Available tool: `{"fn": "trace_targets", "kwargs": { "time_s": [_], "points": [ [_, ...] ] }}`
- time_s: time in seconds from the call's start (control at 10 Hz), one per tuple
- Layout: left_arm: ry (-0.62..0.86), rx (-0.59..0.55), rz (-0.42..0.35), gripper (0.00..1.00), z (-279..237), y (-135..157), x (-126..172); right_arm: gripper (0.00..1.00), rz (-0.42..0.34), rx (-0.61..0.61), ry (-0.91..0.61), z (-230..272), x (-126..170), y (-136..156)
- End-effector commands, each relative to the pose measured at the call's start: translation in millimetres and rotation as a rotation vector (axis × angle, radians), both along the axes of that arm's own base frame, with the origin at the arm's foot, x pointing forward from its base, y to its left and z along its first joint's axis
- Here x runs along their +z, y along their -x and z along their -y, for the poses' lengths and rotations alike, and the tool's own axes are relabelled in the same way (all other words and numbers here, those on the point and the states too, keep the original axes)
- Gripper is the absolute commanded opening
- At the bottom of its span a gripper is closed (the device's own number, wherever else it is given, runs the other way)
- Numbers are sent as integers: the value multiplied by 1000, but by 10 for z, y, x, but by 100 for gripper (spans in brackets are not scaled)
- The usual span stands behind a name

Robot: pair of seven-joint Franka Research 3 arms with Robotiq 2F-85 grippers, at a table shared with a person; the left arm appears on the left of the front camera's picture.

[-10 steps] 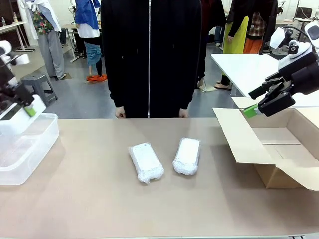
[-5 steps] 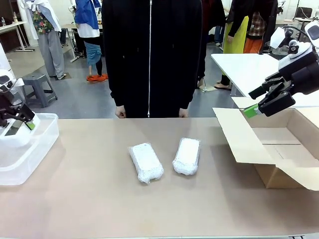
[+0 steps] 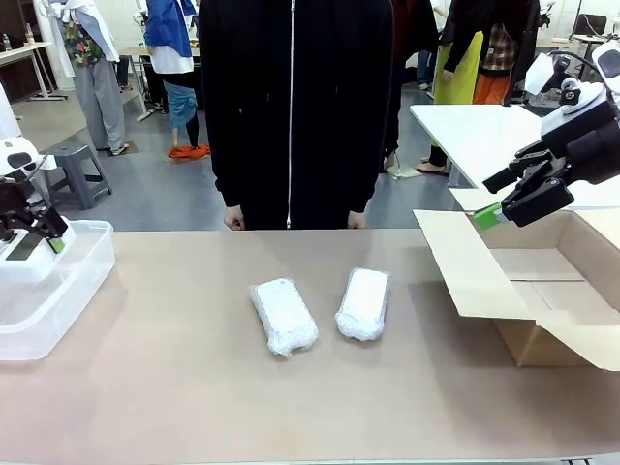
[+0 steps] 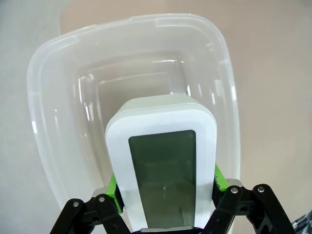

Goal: Separate and place wrapped and unwrapped clocks.
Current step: If the picked Digital clock is wrapped, place it in the Package Box ; if not, place it in the Organizing box.

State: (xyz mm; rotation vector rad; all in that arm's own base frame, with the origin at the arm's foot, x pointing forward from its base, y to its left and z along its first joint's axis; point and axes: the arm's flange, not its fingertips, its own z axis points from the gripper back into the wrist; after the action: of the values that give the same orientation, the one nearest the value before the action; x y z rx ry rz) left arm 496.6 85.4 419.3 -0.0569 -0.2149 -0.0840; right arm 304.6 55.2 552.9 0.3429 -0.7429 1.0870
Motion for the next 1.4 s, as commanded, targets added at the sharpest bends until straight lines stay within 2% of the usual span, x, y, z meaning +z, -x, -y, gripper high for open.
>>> {"fn": "trace_targets", "kwargs": {
  "time_s": [0.0, 0.2, 0.6, 0.7, 1.3],
  "points": [
    [-42, 33, 5, 79, -88, 8, -28, 100, -5, 19, -21, -2, -15, -10],
    [-67, 49, -12, 79, -130, -35, -128, 100, -5, 19, -21, -2, -15, -10],
    [8, 79, 22, 79, -199, -127, -331, 100, -5, 19, -21, -2, -15, -10],
    [22, 75, 14, 100, -202, -144, -363, 100, -5, 19, -21, -2, -15, -10],
    [51, 55, 0, 100, -187, -153, -352, 100, -5, 19, -21, -2, -15, -10]
  ]
}}
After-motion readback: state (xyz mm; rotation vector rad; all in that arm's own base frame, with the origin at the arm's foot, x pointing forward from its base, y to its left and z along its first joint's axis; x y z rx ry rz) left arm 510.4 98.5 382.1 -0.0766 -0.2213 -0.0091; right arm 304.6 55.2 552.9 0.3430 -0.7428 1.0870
